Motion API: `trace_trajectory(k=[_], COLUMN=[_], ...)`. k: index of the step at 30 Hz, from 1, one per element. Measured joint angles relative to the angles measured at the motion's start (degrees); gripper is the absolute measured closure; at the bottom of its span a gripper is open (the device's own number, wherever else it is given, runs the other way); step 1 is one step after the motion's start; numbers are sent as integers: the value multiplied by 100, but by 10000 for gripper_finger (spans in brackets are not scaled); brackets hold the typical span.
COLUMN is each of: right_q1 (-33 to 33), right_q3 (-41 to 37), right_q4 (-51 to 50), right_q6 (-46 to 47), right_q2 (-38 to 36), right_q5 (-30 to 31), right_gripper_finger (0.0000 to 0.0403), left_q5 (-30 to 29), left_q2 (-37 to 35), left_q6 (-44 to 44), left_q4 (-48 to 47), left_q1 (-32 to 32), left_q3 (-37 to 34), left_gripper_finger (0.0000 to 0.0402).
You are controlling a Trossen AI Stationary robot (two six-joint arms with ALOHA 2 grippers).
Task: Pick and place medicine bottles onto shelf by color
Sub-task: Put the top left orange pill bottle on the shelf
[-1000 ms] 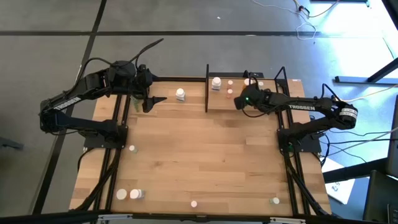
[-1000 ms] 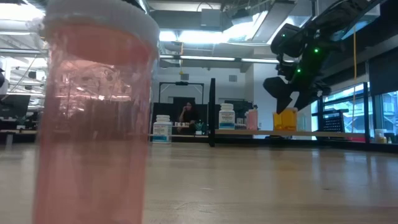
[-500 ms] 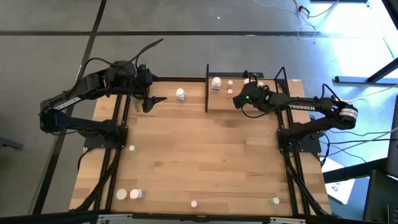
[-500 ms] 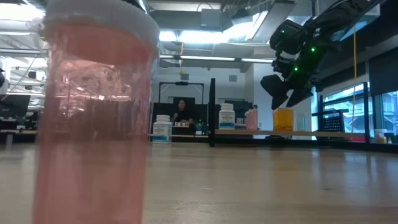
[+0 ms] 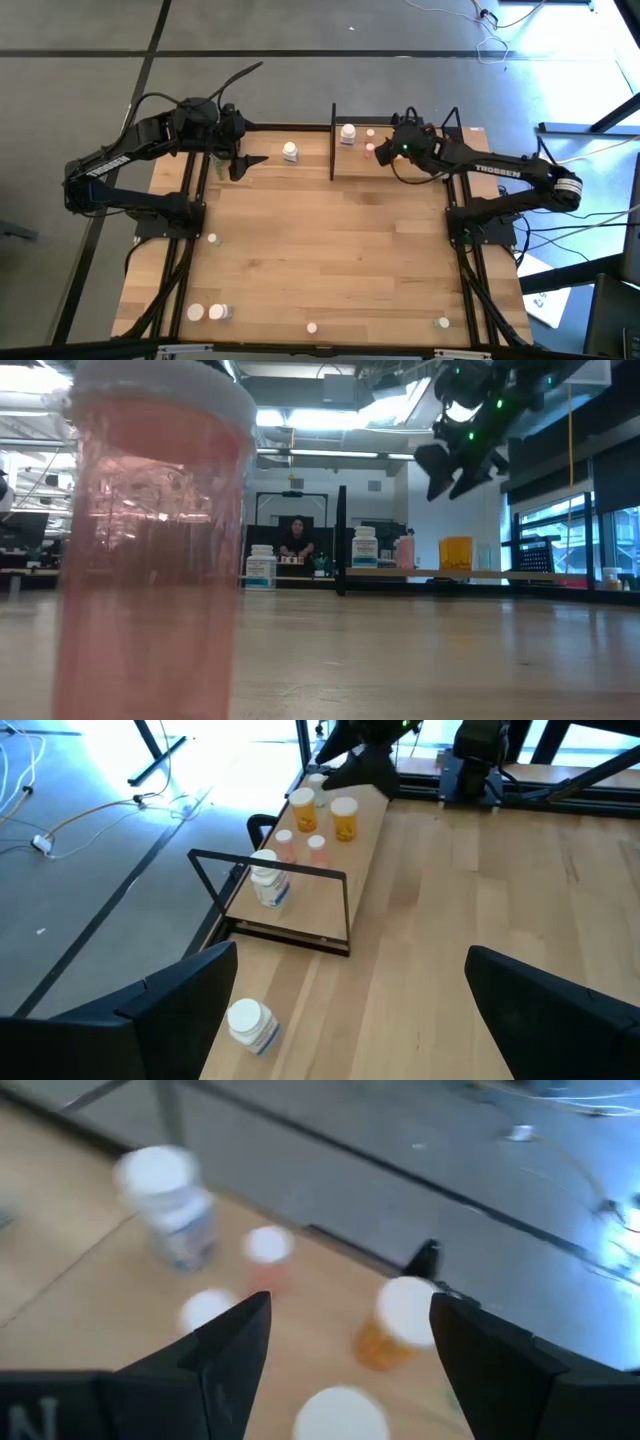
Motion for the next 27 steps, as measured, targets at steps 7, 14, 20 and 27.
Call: trace_trajectory(k=[7,14,20,27], right_q1=[244,265,241,38], right_q3=[603,270,69,-35], right_q4=[-1541,-1843,-1822,-1685], right_q6=[-403,163,224,177], right_q2=[-41,-37,-37,-37], right_q5=[-1861,-2730,-2650,-2231], right_gripper_finger=[128,153,234,351], left_q5=[0,0,0,0], left_q2=[0,0,0,0], left_q6=[-2,-2,-2,-2], left_q4=[-3,-5,-2,-2], left_q1=[0,0,0,0], left_q3=[0,0,0,0], left_gripper_finger=[14,14,14,14])
